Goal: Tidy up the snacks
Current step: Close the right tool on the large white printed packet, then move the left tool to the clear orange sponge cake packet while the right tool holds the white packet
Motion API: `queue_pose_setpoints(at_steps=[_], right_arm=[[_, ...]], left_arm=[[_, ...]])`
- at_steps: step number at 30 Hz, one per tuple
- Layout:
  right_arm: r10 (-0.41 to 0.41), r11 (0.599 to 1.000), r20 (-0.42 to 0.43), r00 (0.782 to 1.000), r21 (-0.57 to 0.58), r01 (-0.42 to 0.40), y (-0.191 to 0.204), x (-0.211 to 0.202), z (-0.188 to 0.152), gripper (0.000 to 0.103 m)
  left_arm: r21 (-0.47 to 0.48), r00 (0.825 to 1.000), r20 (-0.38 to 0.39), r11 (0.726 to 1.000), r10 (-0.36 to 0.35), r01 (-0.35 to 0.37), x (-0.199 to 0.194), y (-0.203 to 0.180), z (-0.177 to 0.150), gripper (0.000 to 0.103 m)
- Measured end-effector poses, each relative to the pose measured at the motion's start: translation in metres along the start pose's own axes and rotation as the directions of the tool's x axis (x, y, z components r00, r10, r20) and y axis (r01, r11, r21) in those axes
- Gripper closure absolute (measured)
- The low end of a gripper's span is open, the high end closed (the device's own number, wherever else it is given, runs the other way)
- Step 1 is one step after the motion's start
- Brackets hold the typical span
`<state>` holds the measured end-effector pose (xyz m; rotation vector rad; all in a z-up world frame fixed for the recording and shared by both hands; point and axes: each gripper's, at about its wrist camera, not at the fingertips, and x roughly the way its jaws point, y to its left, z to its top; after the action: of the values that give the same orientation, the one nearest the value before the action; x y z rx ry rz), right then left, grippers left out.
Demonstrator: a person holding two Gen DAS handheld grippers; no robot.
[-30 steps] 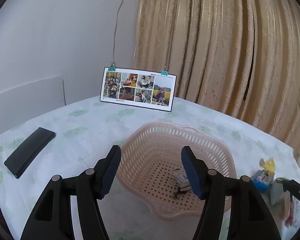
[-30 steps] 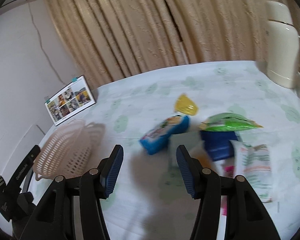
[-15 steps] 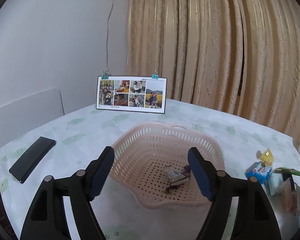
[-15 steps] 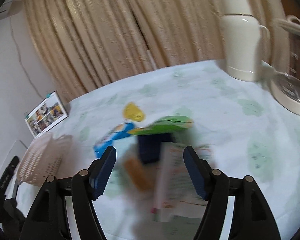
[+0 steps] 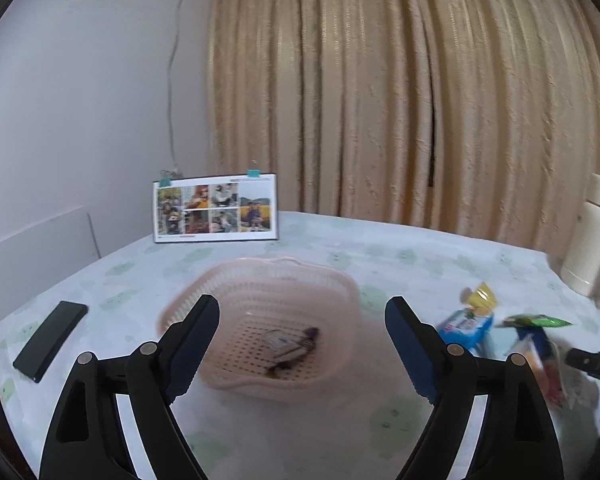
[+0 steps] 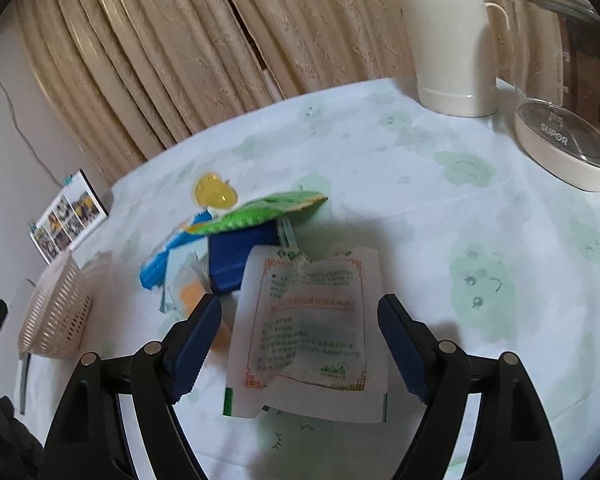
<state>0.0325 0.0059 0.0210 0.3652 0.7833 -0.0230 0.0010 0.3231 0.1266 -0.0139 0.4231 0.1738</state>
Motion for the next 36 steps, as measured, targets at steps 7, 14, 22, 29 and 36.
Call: queue_pose_setpoints(at_steps=[7, 14, 22, 29, 36], right_arm=[[-0.042, 0.998, -0.052, 0.998, -0.052, 0.039, 0.005, 0.011, -0.003, 0.023], [-0.034, 0.998, -0.057, 0.998, -0.058, 0.03, -0.002, 0.009, 0.0, 0.042], [-0.018, 0.998, -0.052, 0.998, -0.056, 0.015, -0.007, 0.006, 0.002, 0.057], [-0.056, 0.997, -0.038, 0.998, -0.059, 0.054, -0.016, 0.002, 0.005, 0.059], [-0.095, 0.993, -0.031, 0.995, -0.08, 0.092, -0.027, 0.0, 0.007, 0.057]], left_arm=[[0.021, 0.996, -0.055, 0.998, -0.064, 0.065, 0.002, -0.019, -0.003, 0.018], [0.044, 0.989, -0.103, 0.993, -0.108, 0.113, 0.008, -0.036, -0.007, 0.018], [0.047, 0.973, -0.169, 0.985, -0.158, 0.168, 0.016, -0.049, -0.014, 0.018], [0.042, 0.94, -0.251, 0.967, -0.233, 0.251, 0.026, -0.066, -0.019, 0.018], [0.028, 0.894, -0.323, 0.941, -0.31, 0.337, 0.034, -0.094, -0.024, 0.018]])
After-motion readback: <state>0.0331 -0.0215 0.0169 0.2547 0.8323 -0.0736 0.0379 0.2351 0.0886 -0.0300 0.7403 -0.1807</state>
